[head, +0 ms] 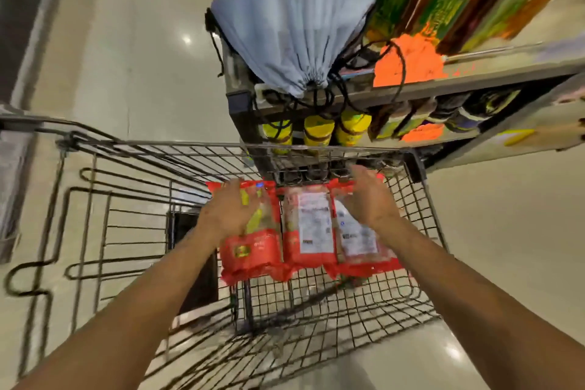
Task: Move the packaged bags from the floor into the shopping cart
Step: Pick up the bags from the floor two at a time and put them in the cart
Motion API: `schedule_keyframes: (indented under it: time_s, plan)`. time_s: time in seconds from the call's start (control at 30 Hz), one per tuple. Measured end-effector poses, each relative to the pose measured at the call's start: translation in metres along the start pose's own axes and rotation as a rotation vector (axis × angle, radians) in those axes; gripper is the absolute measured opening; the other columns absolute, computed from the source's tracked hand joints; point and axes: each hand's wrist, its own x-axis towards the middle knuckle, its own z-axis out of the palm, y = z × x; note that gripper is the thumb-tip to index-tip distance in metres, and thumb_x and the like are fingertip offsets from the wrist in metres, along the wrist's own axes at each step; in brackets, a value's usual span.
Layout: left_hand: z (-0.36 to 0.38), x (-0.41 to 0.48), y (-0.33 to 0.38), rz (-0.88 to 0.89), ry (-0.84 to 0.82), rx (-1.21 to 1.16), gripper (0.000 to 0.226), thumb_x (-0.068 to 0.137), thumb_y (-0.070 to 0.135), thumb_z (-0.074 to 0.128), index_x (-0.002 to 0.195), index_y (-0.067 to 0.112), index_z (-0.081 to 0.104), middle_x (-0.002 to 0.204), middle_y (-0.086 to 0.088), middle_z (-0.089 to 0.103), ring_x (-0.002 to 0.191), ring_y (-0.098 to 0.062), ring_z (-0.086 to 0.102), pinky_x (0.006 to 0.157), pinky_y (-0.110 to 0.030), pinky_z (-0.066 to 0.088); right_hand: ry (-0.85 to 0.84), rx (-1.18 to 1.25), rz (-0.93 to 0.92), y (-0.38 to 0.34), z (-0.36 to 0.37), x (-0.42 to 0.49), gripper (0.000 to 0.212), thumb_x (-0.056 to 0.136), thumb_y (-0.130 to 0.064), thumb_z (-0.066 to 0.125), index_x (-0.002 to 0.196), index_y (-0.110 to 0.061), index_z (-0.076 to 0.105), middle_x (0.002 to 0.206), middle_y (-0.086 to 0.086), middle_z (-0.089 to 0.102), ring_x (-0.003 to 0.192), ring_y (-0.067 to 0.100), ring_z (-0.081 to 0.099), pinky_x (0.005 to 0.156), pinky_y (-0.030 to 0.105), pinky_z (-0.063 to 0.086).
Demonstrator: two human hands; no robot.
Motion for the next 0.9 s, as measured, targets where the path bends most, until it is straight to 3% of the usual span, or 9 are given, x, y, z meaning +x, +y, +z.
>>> schedule_keyframes:
  time_s: [0.1,0.17,0.33,0.43,0.63,0.8,0.9]
  plan:
    - [-0.054,-0.050,0.046,0.260,0.177,0.214,0.074,0.086,0.055,0.052,0.144,0.009,0.049,0.142,-0.018,0.055,0.131,-0.040,0.053,0.108,-0.050,0.045,0.176,-0.244,-0.162,-0.049,-0.048,-0.048,0.076,0.089,-0.058,0.056,0.150,-0.016,0.038,0.148,0.013,0.048,0.135,0.035,0.044,0.109,0.049,0.039]
    - [-0.078,-0.082,0.067,0.389,0.268,0.331,0.078,0.080,0.058,0.049,0.142,0.012,0.052,0.140,-0.014,0.057,0.125,-0.040,0.055,0.102,-0.051,0.049,0.267,-0.330,-0.176,-0.066,-0.071,-0.089,0.078,0.088,-0.060,0.054,0.151,-0.018,0.035,0.149,0.013,0.046,0.137,0.035,0.041,0.111,0.051,0.035]
    - [-0.102,-0.164,0.108,0.683,0.382,0.566,0.074,0.082,0.058,0.056,0.137,0.010,0.057,0.136,-0.017,0.060,0.116,-0.041,0.061,0.090,-0.048,0.054,0.473,-0.360,-0.019,-0.058,-0.113,-0.209,0.084,0.084,-0.066,0.055,0.152,-0.019,0.036,0.151,0.013,0.044,0.140,0.034,0.039,0.112,0.053,0.031]
    - [-0.097,-0.208,0.142,0.817,0.415,0.612,0.080,0.088,0.062,0.051,0.150,0.012,0.046,0.151,-0.018,0.050,0.130,-0.041,0.053,0.101,-0.050,0.049,0.552,-0.324,0.132,-0.025,-0.128,-0.285,0.085,0.082,-0.070,0.052,0.150,-0.020,0.037,0.146,0.011,0.049,0.134,0.033,0.043,0.105,0.049,0.037]
    - [-0.044,-0.310,0.244,1.167,0.420,0.677,0.081,0.093,0.064,0.053,0.155,0.015,0.037,0.157,-0.012,0.043,0.139,-0.034,0.046,0.107,-0.047,0.044,0.712,-0.241,0.469,0.059,-0.149,-0.436,0.081,0.087,-0.067,0.051,0.151,-0.022,0.033,0.154,0.012,0.042,0.141,0.032,0.038,0.111,0.047,0.033]
    - [0.039,-0.396,0.341,1.412,0.386,0.738,0.072,0.091,0.061,0.053,0.142,0.011,0.050,0.140,-0.015,0.056,0.124,-0.037,0.056,0.095,-0.047,0.052,0.775,-0.146,0.698,0.156,-0.153,-0.540,0.083,0.090,-0.070,0.044,0.157,-0.024,0.023,0.161,0.011,0.031,0.146,0.031,0.030,0.116,0.047,0.027]
    - [0.103,-0.447,0.395,1.531,0.341,0.800,0.076,0.085,0.064,0.048,0.144,0.017,0.048,0.139,-0.013,0.058,0.124,-0.036,0.056,0.098,-0.045,0.049,0.806,-0.082,0.817,0.225,-0.149,-0.592,0.084,0.091,-0.071,0.041,0.158,-0.025,0.019,0.163,0.011,0.028,0.148,0.031,0.028,0.118,0.048,0.025]
